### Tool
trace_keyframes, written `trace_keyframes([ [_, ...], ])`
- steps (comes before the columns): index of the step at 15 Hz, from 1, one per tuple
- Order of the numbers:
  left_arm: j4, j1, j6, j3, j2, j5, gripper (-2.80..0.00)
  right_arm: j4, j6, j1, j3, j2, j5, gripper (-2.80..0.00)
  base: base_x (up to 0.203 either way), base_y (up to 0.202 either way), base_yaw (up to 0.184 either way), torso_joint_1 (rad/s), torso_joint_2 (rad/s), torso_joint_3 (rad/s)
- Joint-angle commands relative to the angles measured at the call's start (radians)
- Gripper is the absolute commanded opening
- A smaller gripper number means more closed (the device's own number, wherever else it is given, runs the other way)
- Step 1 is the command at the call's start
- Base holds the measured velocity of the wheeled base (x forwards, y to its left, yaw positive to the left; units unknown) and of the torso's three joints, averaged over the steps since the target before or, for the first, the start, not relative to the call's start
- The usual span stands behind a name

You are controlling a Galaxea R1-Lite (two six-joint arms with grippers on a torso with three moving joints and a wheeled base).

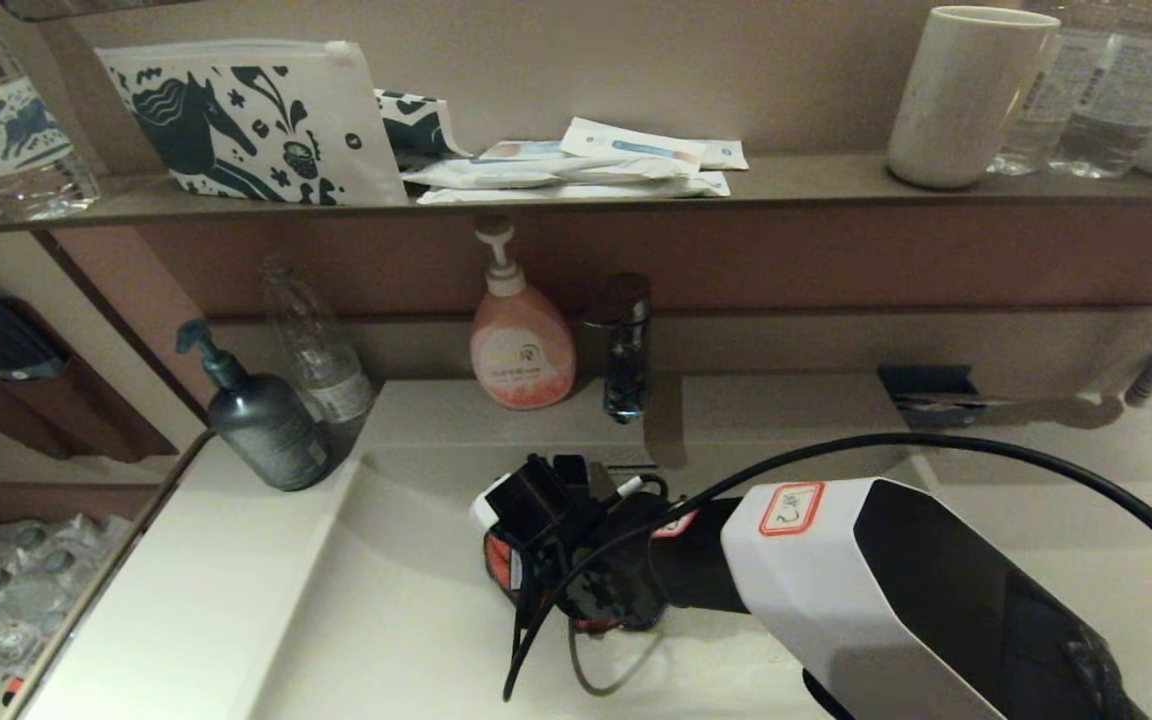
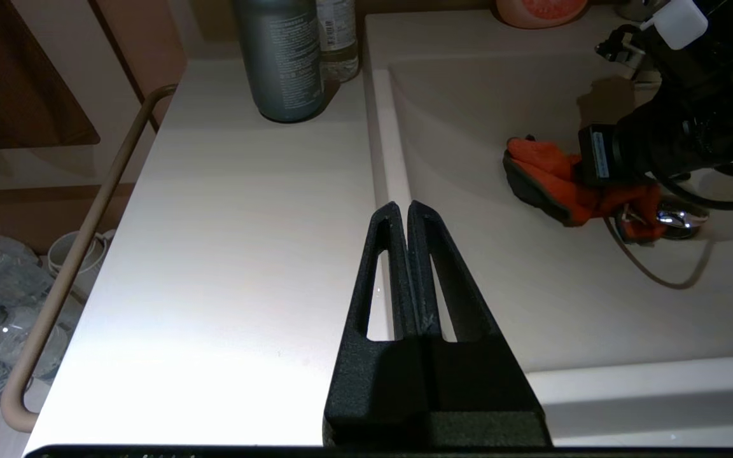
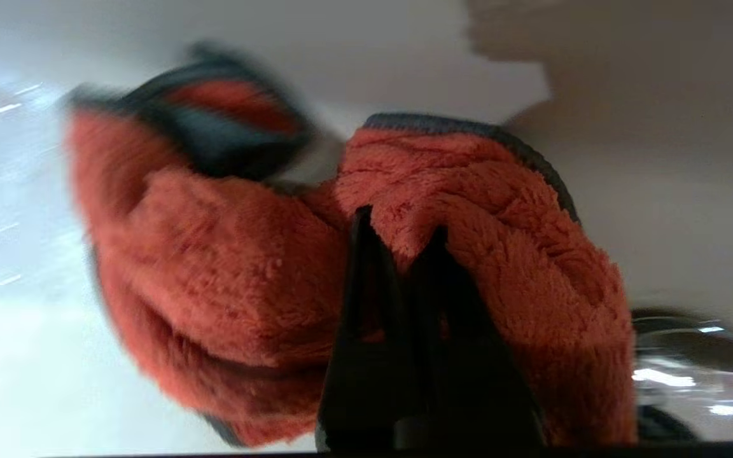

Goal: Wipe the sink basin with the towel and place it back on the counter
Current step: Wipe the sink

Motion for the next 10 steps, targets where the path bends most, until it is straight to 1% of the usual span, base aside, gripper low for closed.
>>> trace_keyframes([
  [1, 0.0, 0.0, 0.0, 0.0, 0.0, 0.0, -2.8, 0.015, 0.003, -0.026, 0.03, -0.009, -0.009, -2.8, 0.0, 0.0, 0.0, 0.0, 0.0, 0.0],
  [4, 0.0, 0.0, 0.0, 0.0, 0.0, 0.0, -2.8, 0.026, -0.003, -0.047, 0.127, -0.057, -0.042, -2.8, 0.0, 0.0, 0.0, 0.0, 0.0, 0.0],
  [7, 0.0, 0.0, 0.0, 0.0, 0.0, 0.0, -2.8, 0.02, -0.017, -0.075, 0.316, -0.153, -0.067, -2.8, 0.0, 0.0, 0.0, 0.0, 0.0, 0.0],
  [10, 0.0, 0.0, 0.0, 0.0, 0.0, 0.0, -2.8, 0.014, -0.021, -0.103, 0.472, -0.245, -0.079, -2.8, 0.0, 0.0, 0.0, 0.0, 0.0, 0.0],
])
